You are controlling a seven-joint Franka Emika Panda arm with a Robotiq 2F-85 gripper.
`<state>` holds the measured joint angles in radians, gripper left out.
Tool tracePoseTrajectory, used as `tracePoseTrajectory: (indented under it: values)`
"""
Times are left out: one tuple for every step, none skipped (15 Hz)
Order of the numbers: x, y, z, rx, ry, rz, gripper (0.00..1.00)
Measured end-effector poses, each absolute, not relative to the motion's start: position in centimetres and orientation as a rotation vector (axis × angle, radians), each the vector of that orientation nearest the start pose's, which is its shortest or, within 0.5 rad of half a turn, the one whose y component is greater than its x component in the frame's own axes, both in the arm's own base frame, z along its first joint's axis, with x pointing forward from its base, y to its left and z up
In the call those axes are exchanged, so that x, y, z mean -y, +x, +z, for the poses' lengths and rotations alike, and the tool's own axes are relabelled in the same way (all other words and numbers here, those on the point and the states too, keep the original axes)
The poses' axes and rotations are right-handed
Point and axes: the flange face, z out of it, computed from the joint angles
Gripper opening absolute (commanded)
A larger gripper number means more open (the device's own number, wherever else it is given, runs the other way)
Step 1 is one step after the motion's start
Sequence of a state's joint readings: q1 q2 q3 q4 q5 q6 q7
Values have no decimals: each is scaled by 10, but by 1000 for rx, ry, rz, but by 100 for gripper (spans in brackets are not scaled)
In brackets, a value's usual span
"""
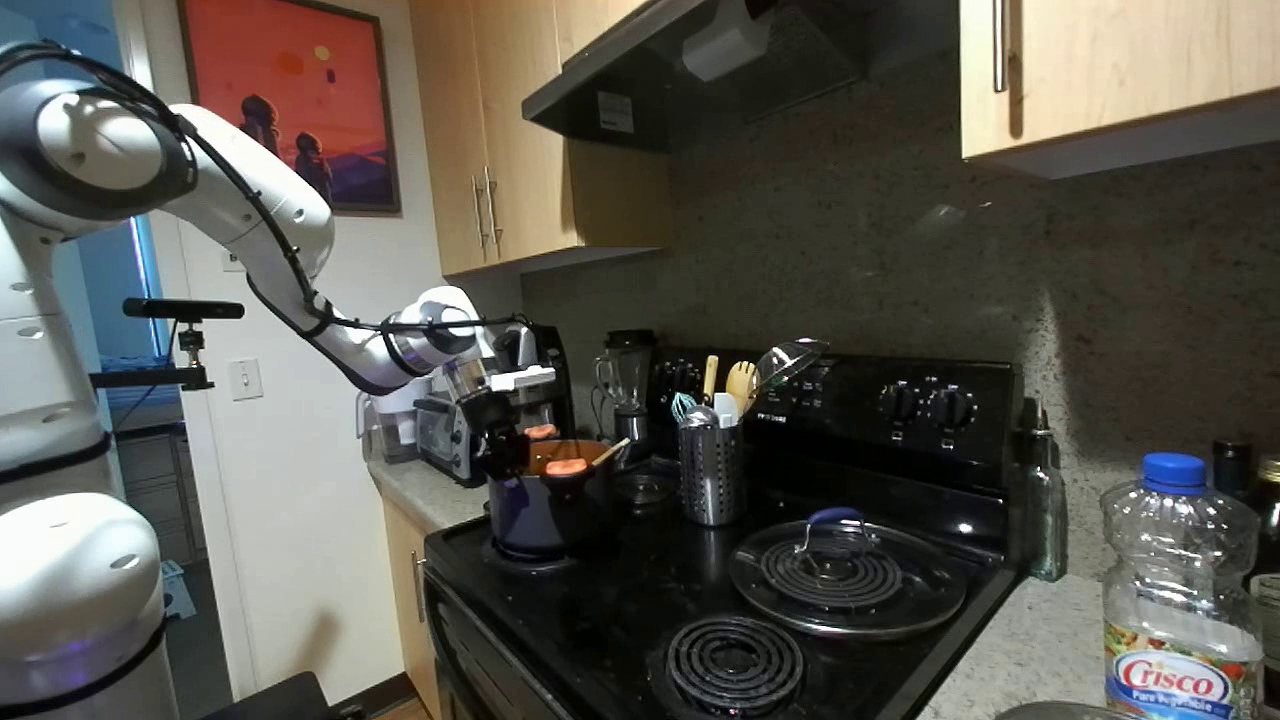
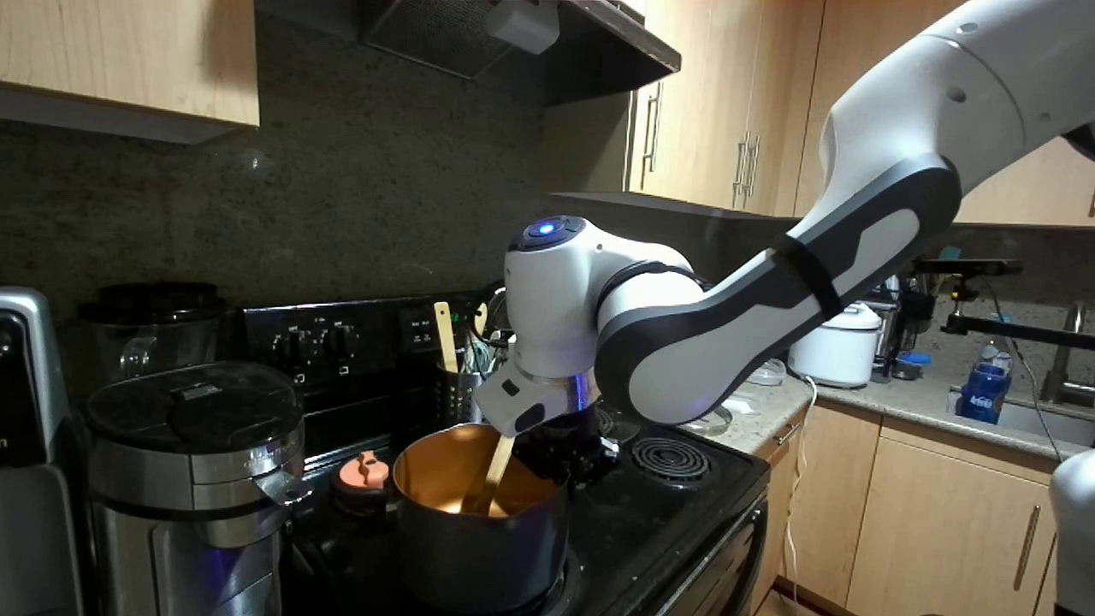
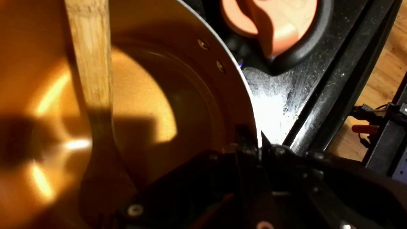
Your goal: Move the pot from the left plate to the right plate
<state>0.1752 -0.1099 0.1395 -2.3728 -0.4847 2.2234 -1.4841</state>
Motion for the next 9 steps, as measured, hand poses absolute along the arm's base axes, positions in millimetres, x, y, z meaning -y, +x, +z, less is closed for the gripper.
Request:
tracePoseTrajectory:
  values:
    - [-134, 460, 369, -2439, 1399, -356, 6]
    - [-132, 457, 372, -2434, 1401, -352, 6]
    - [-130, 454, 375, -2428, 1403, -347, 6]
    - [-128, 452, 378, -2420, 1405, -342, 6]
    - [-126, 449, 383, -2411, 1407, -333, 6]
    - [-124, 447, 388, -2401, 1409, -323, 6]
    - [-122, 445, 393, -2392, 1413, -315, 6]
    - [-119, 443, 398, -2382, 1418, -306, 5]
    - [-116, 442, 402, -2372, 1425, -298, 6]
